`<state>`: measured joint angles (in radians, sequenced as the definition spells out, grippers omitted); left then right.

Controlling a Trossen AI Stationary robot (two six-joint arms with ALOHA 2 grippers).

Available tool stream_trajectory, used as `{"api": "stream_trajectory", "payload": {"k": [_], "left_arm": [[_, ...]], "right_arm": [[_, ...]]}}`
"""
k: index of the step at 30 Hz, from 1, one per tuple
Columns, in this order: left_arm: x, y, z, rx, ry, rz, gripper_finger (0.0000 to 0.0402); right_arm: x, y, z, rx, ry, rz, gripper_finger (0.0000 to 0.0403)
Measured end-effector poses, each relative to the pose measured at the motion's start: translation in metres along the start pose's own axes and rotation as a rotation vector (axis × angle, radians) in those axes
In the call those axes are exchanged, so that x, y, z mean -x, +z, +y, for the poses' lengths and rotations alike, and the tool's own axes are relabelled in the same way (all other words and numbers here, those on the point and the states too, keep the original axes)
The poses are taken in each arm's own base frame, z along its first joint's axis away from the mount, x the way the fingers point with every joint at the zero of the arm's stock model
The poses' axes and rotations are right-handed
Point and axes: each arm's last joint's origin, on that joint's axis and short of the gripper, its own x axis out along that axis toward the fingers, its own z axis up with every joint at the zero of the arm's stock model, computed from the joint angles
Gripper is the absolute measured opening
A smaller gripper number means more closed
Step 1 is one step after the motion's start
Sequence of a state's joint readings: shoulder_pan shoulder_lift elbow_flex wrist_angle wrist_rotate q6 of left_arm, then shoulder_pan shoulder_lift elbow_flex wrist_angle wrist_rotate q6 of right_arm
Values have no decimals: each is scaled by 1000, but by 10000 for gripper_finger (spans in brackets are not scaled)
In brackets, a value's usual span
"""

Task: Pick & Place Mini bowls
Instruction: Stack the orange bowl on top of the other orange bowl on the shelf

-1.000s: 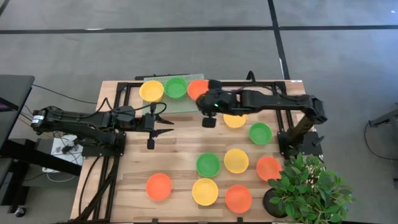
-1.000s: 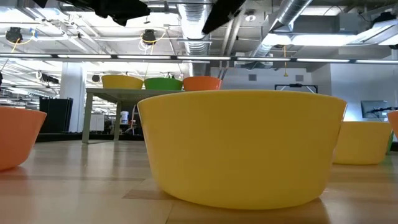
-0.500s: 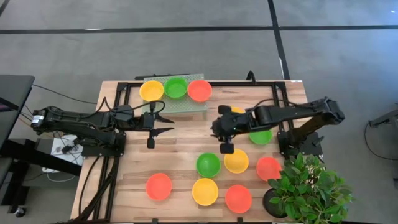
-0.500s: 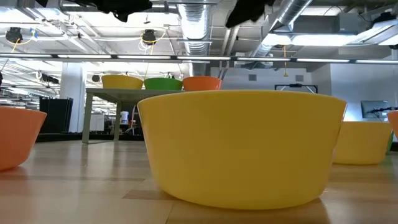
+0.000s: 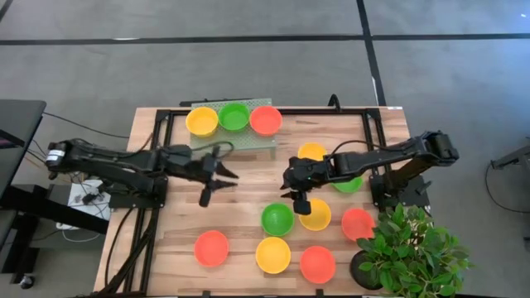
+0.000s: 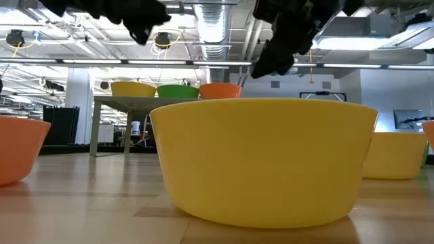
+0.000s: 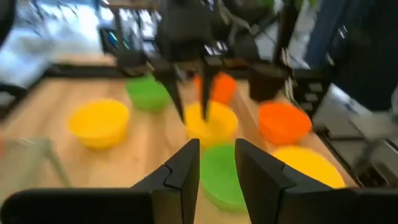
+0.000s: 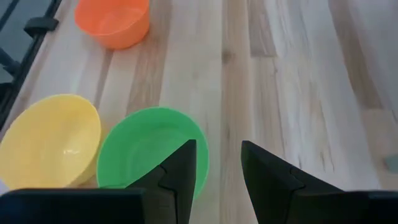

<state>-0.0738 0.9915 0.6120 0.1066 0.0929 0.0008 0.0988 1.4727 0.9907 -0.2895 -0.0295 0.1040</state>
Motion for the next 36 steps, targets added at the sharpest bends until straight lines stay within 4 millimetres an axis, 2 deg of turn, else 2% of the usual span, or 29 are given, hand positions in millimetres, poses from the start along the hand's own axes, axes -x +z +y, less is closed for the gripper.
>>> {"api": "stream_trajectory", "payload": {"k": [7,11,16,19,27,36], "left_arm": [[-43,-29,-16,-1,-117,192,104],[-50,-39,-28,14,-231,287,104],[-35,-52,-31,98,-221,511,104],[-22,-51,-31,183,-196,565,104],[11,-42,-43,217,-216,594,104],[16,-47,-50,258,-123,619,104]], "right_arm": [[0,-1,-1,-1,-5,3,123],[0,-1,-1,4,-4,8,123],[0,-2,-1,29,-6,19,123],[0,-2,-1,73,-5,19,123],[0,-2,-1,77,-6,18,123],[0,-2,-1,111,-6,18,123]]}}
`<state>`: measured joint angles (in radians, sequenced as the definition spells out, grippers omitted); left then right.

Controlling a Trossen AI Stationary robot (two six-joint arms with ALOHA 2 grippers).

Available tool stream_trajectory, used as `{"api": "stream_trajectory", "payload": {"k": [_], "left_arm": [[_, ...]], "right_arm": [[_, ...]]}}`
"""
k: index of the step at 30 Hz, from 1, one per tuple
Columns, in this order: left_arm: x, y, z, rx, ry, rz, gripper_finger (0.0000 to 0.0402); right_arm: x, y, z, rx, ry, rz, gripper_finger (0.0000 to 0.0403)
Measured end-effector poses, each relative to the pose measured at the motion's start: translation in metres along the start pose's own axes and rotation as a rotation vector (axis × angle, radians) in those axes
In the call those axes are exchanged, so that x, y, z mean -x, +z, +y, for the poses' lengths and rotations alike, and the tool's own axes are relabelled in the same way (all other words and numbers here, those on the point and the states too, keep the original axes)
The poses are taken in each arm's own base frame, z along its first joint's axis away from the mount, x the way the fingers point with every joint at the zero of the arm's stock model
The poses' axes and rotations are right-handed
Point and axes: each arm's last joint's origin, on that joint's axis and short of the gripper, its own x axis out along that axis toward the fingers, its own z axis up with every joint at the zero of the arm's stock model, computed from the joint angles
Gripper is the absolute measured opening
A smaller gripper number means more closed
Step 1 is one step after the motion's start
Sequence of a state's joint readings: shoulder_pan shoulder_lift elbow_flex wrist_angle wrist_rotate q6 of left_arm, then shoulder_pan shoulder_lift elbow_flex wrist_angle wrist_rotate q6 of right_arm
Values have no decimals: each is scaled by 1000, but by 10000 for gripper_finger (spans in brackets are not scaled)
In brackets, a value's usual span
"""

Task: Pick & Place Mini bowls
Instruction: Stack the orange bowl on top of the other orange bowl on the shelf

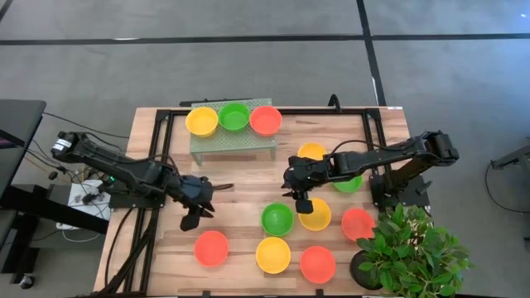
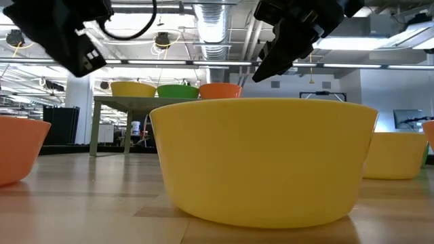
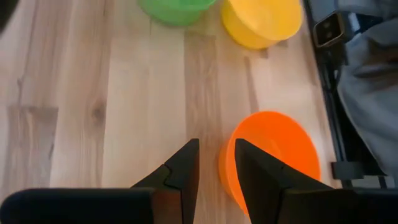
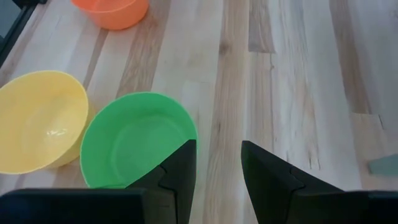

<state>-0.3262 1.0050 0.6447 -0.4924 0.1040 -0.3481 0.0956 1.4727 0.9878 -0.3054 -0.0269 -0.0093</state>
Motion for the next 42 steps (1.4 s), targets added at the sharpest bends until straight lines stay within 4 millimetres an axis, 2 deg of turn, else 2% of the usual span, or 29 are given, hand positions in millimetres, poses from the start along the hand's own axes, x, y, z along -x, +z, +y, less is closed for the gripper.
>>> {"api": "stream_trajectory", "payload": {"k": [17,31,35,42], "left_arm": [[-15,-25,12,42,80,64,104],[-17,-22,8,172,28,22,104],[-27,-23,-5,149,-18,41,104],[-62,-34,-18,98,-17,150,104]], "right_arm": [[0,0,0,1,0,0,123],[0,0,0,1,0,0,123],[0,0,0,1,0,0,123],[0,0,0,0,0,0,123]]}}
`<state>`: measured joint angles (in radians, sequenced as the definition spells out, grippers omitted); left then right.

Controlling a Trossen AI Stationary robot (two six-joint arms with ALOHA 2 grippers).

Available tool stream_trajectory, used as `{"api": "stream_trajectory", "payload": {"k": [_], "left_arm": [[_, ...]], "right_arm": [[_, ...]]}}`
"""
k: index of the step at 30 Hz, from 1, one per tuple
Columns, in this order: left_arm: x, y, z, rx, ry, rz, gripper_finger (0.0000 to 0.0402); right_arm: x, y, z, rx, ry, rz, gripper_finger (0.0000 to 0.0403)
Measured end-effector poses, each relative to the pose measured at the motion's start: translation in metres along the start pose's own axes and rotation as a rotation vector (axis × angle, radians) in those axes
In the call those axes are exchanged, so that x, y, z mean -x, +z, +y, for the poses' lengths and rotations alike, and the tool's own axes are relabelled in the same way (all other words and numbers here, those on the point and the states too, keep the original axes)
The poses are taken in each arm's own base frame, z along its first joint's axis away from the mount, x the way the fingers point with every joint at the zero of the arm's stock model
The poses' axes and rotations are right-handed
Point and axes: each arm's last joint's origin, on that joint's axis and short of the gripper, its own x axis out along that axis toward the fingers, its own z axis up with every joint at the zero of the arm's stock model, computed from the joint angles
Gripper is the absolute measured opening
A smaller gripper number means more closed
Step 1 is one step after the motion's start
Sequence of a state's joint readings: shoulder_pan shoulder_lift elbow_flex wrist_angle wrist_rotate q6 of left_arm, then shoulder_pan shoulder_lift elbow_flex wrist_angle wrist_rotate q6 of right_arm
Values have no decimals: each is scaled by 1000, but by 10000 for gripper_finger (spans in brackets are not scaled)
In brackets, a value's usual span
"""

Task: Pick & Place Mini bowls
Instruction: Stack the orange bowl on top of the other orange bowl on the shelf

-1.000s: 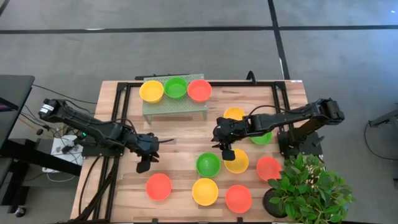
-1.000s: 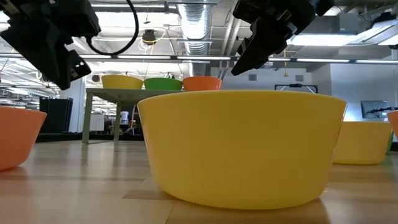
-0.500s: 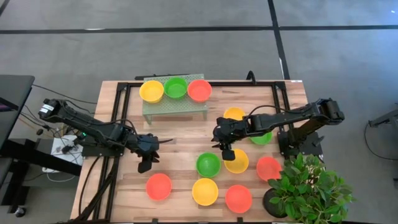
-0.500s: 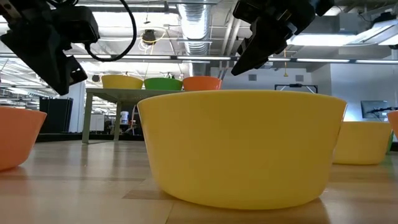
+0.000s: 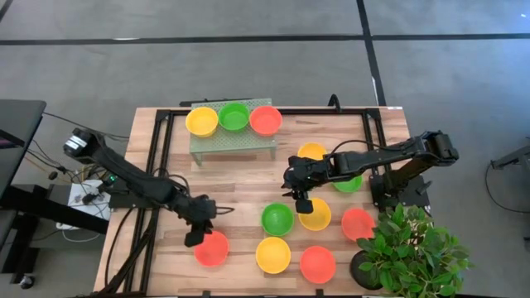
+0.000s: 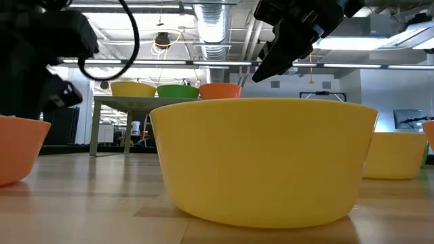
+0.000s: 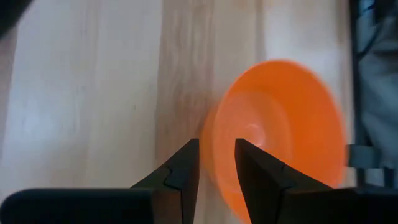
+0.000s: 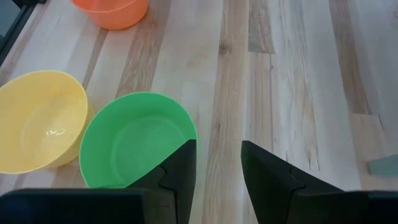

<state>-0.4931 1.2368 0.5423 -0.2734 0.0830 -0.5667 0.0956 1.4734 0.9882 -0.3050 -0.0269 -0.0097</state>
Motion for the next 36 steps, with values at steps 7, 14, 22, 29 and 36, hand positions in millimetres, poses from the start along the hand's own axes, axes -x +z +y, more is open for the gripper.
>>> {"api": "stream_trajectory", "payload": {"k": [7,14,22,29,36], "left_arm": [[-14,-3,4,8,38,55,102],[-11,-1,4,-5,63,13,19],[16,30,13,123,222,-277,9],[36,56,43,335,273,-399,11],[40,63,78,490,300,-389,9]], "right_arm": [[0,0,0,0,0,0,123],[0,1,0,14,0,-14,123],[-5,19,5,321,-20,-197,123],[-16,30,19,517,-36,-327,126],[-47,36,21,595,-26,-264,171]]}}
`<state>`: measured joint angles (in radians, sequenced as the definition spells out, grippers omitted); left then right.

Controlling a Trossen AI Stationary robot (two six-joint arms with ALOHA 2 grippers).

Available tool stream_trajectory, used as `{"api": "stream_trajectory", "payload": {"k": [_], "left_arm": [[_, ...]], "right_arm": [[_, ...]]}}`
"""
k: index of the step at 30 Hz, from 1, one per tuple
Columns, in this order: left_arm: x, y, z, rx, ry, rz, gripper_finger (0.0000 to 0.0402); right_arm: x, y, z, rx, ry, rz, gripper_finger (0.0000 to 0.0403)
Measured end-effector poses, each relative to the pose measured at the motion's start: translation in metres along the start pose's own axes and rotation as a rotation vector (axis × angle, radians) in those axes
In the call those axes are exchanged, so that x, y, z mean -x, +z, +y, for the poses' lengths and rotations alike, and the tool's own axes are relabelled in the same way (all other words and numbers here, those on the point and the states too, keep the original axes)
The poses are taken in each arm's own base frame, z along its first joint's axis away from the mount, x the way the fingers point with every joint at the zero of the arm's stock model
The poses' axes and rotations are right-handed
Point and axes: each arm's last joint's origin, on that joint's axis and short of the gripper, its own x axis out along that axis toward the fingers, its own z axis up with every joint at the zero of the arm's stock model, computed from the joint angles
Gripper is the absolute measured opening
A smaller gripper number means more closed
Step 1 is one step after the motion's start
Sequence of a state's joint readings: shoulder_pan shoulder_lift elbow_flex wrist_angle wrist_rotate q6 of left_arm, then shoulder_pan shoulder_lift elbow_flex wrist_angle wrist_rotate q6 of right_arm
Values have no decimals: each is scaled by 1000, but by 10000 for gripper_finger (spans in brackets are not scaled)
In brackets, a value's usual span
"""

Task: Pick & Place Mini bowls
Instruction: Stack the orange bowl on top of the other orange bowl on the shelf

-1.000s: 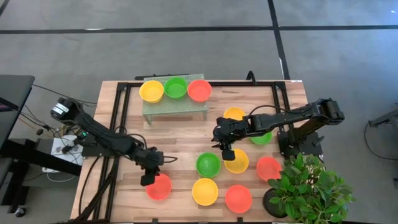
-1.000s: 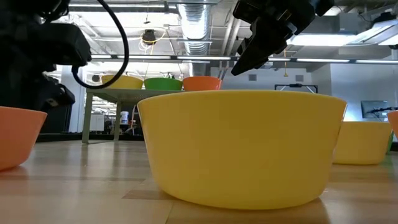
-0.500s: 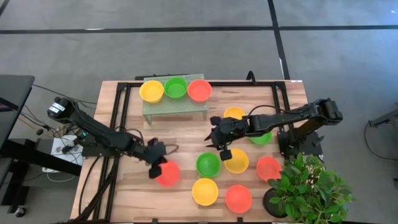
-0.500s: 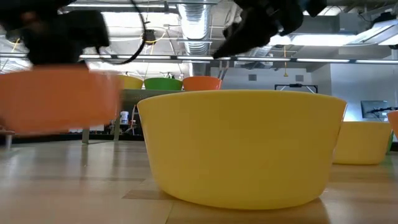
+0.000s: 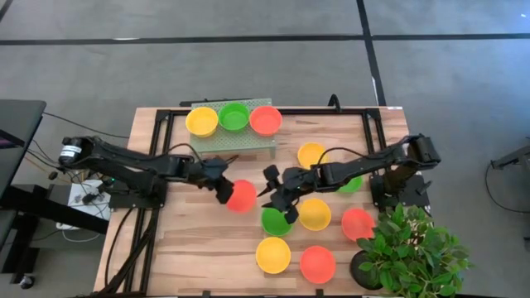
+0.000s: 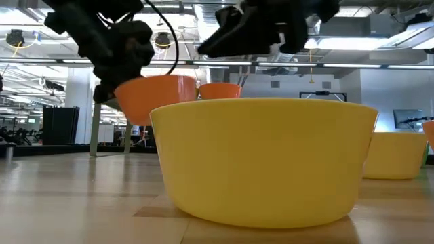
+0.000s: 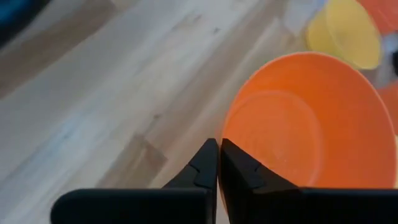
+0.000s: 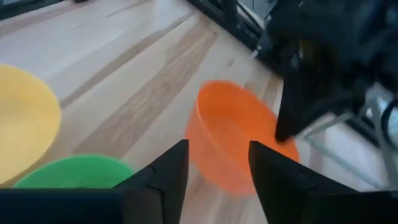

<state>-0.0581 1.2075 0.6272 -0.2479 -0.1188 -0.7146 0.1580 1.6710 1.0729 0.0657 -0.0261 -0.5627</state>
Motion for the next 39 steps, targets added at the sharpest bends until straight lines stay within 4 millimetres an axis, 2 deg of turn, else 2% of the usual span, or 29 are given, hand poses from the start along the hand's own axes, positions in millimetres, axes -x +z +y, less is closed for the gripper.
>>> {"api": "stream_trajectory", "payload": {"k": [5,9,13,18,25,27,33,39], "left_arm": [[0,6,8,17,26,-15,11],[0,7,9,7,26,-15,9],[1,7,8,6,19,-23,15],[1,8,8,7,16,-23,14],[1,9,6,-11,-6,-32,28],[2,11,5,-16,-19,-53,38],[2,12,3,-22,-45,-66,73],[2,14,1,-57,-57,-79,83]], "right_arm": [[-29,-2,-1,105,31,50,204],[-43,0,-6,114,51,90,210],[-58,-3,-7,111,68,158,195],[-68,-7,-12,115,47,240,143],[-68,-7,-11,108,37,271,30],[-68,-7,-9,98,45,275,10],[-67,-9,-6,-31,56,308,23],[-57,-10,1,-71,103,392,5]]}}
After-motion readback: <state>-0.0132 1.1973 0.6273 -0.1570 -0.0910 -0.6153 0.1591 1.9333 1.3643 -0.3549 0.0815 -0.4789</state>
